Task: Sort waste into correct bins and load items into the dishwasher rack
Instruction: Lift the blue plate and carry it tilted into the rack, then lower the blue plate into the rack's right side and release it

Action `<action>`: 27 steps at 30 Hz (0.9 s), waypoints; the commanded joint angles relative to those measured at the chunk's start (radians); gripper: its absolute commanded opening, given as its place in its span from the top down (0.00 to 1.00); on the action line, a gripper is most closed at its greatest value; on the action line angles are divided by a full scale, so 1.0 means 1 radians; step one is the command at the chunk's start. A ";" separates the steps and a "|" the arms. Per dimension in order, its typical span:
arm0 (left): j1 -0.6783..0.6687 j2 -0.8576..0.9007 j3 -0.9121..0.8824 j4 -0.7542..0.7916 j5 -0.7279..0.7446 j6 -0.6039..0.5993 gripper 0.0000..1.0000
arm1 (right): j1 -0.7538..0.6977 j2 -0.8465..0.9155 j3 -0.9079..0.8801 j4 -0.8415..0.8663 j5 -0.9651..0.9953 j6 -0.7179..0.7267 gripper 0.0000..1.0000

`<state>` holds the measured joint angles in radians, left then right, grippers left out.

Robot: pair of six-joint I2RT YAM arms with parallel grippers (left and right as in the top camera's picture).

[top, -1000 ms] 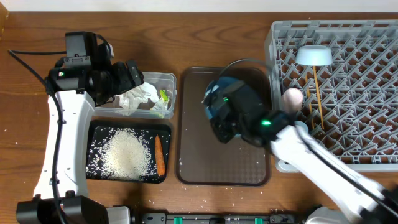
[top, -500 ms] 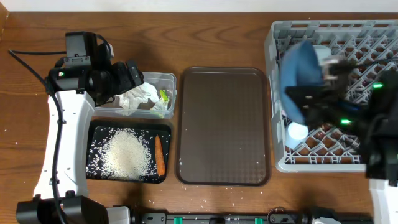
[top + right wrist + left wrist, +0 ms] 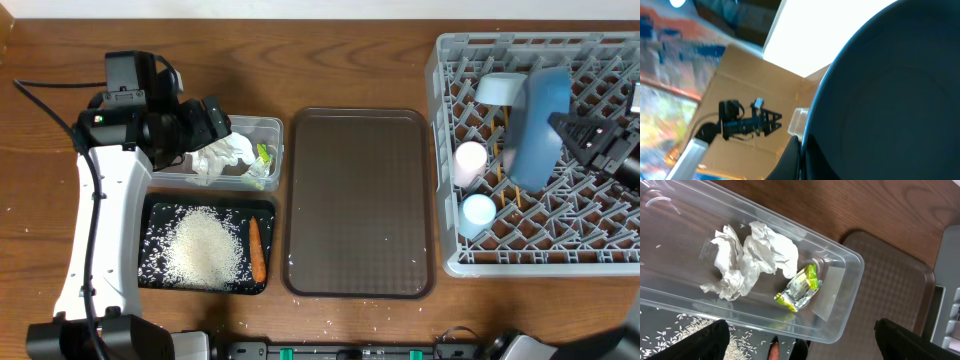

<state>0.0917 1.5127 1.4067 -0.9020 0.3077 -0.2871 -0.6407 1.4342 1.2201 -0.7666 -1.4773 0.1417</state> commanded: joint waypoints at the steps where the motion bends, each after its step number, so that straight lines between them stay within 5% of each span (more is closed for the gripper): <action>1: 0.003 0.000 0.009 -0.003 -0.006 0.006 0.05 | -0.027 0.067 0.009 0.008 -0.083 -0.013 0.99; 13: 0.003 0.000 0.009 -0.003 -0.006 0.006 0.05 | -0.082 0.200 0.009 0.011 -0.055 -0.010 0.99; 27: 0.003 0.000 0.009 -0.003 -0.006 0.006 0.05 | -0.320 0.200 0.010 -0.075 0.439 0.040 0.92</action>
<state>0.0917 1.5127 1.4067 -0.9024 0.3077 -0.2871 -0.9203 1.6241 1.2297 -0.8330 -1.2724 0.1547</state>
